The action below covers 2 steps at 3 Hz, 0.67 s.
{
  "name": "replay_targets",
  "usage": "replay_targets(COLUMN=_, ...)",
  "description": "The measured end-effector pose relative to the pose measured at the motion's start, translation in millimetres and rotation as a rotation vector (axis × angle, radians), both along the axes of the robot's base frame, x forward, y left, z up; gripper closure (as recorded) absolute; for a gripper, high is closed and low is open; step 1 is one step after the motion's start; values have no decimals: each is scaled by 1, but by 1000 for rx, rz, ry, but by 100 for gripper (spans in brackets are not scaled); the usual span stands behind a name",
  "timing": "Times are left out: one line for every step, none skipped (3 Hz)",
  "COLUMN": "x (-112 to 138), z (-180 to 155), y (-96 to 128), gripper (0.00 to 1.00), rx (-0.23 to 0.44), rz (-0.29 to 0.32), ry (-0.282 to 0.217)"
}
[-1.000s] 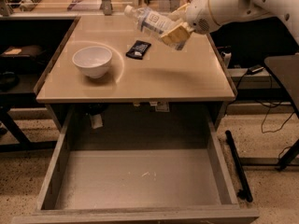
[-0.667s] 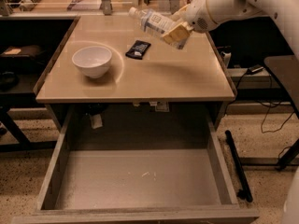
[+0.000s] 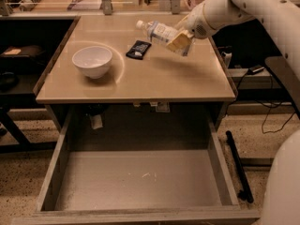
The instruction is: Pick blue plastic bottle from top drawer and place on counter
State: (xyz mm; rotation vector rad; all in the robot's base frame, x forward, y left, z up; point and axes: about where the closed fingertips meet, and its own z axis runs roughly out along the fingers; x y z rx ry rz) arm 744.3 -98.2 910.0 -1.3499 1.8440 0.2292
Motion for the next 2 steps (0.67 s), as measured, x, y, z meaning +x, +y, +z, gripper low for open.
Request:
replay_targets(x=-1, z=-23, y=-1, gripper=100, rx=-53, rz=-7, ry=28)
replay_targets(x=-5, z=-43, y=-5, gripper=100, rx=-83, rz=-16, ry=55)
